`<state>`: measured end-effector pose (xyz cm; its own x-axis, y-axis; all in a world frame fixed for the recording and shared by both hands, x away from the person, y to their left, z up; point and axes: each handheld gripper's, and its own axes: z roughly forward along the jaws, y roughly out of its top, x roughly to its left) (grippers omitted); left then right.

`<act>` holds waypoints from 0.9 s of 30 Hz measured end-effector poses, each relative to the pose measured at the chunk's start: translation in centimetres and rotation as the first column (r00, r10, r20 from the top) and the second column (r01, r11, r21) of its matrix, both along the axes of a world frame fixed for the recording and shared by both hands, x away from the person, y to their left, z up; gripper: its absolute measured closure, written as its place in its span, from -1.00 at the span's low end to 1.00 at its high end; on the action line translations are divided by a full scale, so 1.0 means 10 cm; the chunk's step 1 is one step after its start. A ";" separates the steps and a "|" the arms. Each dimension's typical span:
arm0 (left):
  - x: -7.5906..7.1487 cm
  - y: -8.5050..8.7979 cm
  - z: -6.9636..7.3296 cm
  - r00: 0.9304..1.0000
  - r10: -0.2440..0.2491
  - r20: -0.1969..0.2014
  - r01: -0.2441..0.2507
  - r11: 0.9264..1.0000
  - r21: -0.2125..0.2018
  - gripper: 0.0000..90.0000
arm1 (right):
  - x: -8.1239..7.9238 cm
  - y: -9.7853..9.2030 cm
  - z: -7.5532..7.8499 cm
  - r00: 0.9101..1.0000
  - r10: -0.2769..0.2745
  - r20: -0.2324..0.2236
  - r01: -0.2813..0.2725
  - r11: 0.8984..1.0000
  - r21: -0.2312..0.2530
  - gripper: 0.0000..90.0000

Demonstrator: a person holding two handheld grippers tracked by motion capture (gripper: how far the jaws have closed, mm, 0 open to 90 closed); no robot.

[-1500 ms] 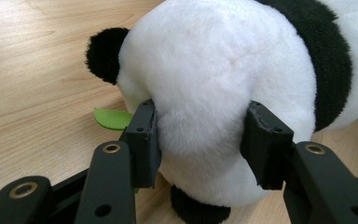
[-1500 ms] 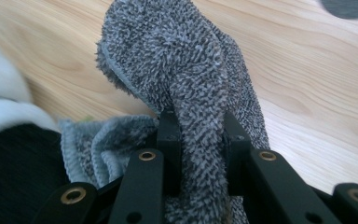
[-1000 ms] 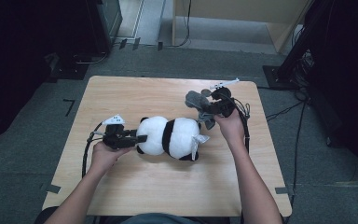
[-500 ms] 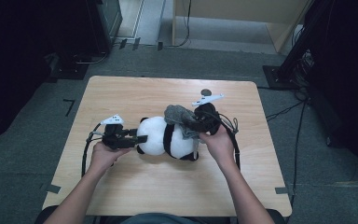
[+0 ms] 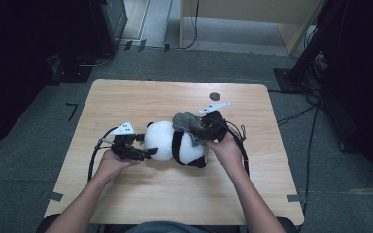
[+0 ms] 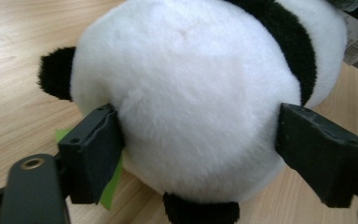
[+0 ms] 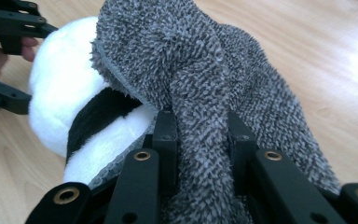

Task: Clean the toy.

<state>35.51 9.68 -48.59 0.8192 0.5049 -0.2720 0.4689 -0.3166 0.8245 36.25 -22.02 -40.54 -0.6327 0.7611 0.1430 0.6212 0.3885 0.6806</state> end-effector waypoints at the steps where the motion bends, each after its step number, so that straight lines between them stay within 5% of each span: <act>1: 0.00 -0.01 -0.02 1.000 -0.002 0.008 0.002 1.000 -0.004 -0.68 | 0.01 -0.01 0.00 1.000 -0.006 -0.009 0.006 1.000 0.010 0.61; 5: 0.00 -0.01 -0.08 0.999 0.006 0.032 -0.005 1.000 -0.025 -0.67 | 0.04 -0.04 -0.03 1.000 -0.007 -0.024 0.008 0.999 0.044 0.56; 8: 0.00 -0.01 -0.10 1.000 0.021 0.002 -0.021 1.000 -0.020 -0.66 | 0.04 -0.01 -0.03 1.000 -0.008 -0.005 0.008 0.999 0.036 0.53; 13: -0.04 0.00 -0.07 0.999 0.050 -0.006 -0.050 0.999 -0.007 -0.24 | 0.04 0.00 -0.04 1.000 -0.028 -0.002 0.028 0.998 0.055 0.58; 18: -0.05 0.01 -0.02 0.997 0.067 -0.033 -0.066 0.998 0.013 -0.06 | 0.01 0.04 0.14 0.999 -0.040 0.025 0.038 0.997 0.070 0.67; 27: -0.07 -0.01 0.01 0.996 0.085 -0.028 -0.085 0.996 0.015 -0.06 | 0.11 0.57 0.29 0.997 0.048 0.057 -0.050 0.998 0.039 0.66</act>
<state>34.86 9.55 -48.48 0.7652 0.5762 -0.2872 0.5179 -0.2859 0.8062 37.31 -16.31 -37.66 -0.6768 0.7235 0.1363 0.5624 0.3886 0.7298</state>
